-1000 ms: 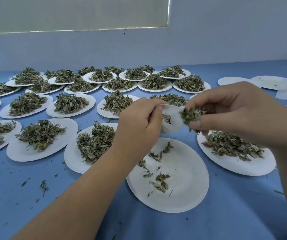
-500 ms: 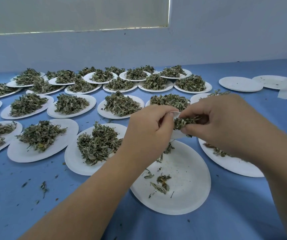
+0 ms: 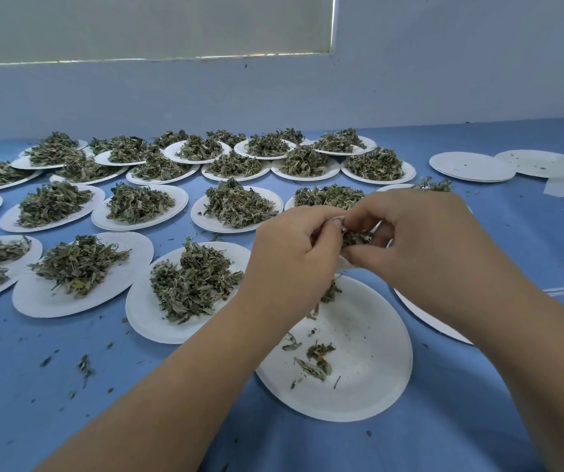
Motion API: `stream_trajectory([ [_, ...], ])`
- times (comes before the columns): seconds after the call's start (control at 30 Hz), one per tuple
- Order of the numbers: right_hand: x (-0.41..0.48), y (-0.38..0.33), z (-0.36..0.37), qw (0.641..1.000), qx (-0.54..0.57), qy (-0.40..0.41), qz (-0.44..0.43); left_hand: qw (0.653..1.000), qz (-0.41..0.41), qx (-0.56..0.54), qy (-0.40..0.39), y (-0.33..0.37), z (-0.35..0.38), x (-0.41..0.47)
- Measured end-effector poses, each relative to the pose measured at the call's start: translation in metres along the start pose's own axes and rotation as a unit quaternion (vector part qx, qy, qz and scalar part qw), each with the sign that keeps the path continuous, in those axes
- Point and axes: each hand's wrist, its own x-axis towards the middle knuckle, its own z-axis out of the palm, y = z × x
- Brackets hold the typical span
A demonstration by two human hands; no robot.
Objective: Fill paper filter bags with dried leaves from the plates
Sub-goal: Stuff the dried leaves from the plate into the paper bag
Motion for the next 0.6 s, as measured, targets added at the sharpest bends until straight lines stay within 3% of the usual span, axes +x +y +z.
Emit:
stream_trajectory([
  [0.23, 0.0003, -0.0025, 0.0042, 0.998, -0.053, 0.028, -0.034, 0.999, -0.026, -0.016, -0.028, 0.0008, 0.0015, -0.0007],
  [0.6, -0.0029, -0.0049, 0.0046, 0.993, 0.005, 0.071, -0.093, 0.993, -0.076, -0.087, -0.02, 0.0066, -0.003, 0.0009],
])
